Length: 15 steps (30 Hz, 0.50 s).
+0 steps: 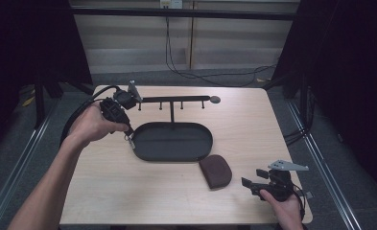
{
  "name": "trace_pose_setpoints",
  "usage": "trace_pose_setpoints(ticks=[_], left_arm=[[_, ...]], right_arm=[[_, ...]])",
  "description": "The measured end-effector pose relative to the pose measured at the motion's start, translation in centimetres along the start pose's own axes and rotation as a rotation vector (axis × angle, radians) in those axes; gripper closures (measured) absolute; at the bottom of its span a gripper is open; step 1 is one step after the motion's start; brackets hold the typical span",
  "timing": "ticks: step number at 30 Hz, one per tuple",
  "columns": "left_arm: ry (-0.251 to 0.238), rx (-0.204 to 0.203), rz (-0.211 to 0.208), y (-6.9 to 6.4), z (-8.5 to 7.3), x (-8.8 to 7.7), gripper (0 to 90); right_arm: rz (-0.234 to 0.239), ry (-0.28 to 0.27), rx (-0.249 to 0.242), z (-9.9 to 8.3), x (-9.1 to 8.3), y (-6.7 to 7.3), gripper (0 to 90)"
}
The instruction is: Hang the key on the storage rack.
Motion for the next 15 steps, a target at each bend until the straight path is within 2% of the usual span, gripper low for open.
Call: trace_pose_setpoints(ticks=[3,8,15], left_arm=[[-0.003,-0.011,0.004,0.1,0.3,0.0,89.3],[0.011,-0.007,0.002,0.1,0.7,-0.1,89.3],[-0.016,-0.019,0.003,0.8,1.6,-0.9,89.3]], right_arm=[[-0.001,0.001,0.003,0.0,0.0,0.0,24.7],[0.001,0.0,0.005,0.0,0.0,-0.1,24.6],[0.005,0.0,0.007,0.0,0.0,-0.1,24.6]])
Point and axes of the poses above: each handheld gripper's, and its own axes: x roughly forward along the jaws, z roughly out of its top, y roughly to its left, the point moved 8 cm from there along x, roughly forward along the jaws, and after that the axes turned 5 degrees about -y, right-handed, at the moved point
